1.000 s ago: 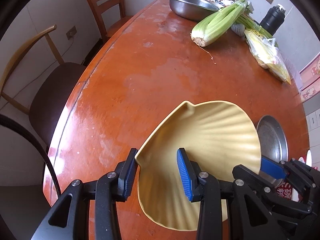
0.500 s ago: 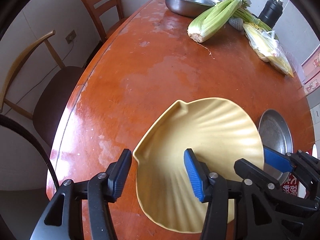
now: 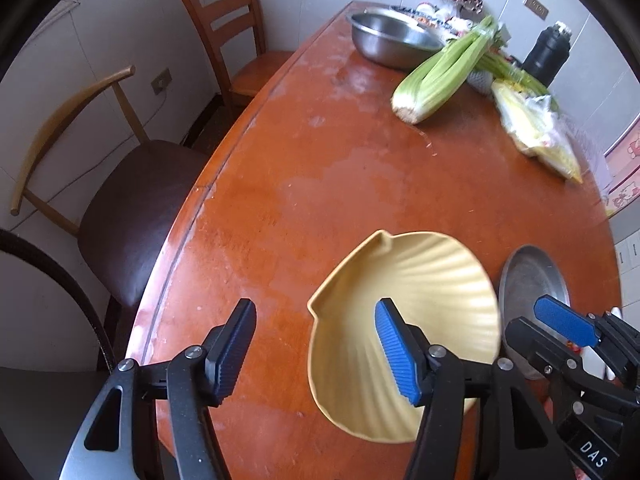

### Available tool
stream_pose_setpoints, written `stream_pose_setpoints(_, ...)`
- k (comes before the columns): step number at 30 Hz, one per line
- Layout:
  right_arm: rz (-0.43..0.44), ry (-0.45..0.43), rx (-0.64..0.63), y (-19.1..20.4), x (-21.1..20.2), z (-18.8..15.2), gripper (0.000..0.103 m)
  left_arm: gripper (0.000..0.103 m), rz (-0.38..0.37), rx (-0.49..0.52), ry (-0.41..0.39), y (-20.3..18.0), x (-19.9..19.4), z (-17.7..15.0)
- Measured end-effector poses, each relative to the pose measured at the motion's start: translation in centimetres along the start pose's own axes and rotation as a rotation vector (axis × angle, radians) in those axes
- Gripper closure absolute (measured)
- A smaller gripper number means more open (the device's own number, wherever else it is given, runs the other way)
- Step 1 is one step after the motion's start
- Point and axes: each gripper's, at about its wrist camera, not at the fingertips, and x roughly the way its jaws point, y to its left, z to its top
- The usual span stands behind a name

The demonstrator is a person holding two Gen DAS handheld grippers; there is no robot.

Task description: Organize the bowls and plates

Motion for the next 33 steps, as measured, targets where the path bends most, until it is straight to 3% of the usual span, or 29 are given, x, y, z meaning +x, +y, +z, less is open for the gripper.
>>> stream_pose_setpoints(15,-0.019,-0.141,0.073,-1.0,-8.8,-1.6,0.05,0.035,-0.082,0.117,-0.114,-5.2,-7.6,-1.2)
stream_pose_setpoints(33,-0.109,-0.21,0.248,-3.8,-15.4,-9.3,0.049,0.034,-0.164,0.273,-0.109,-11.1,-10.0,-5.1)
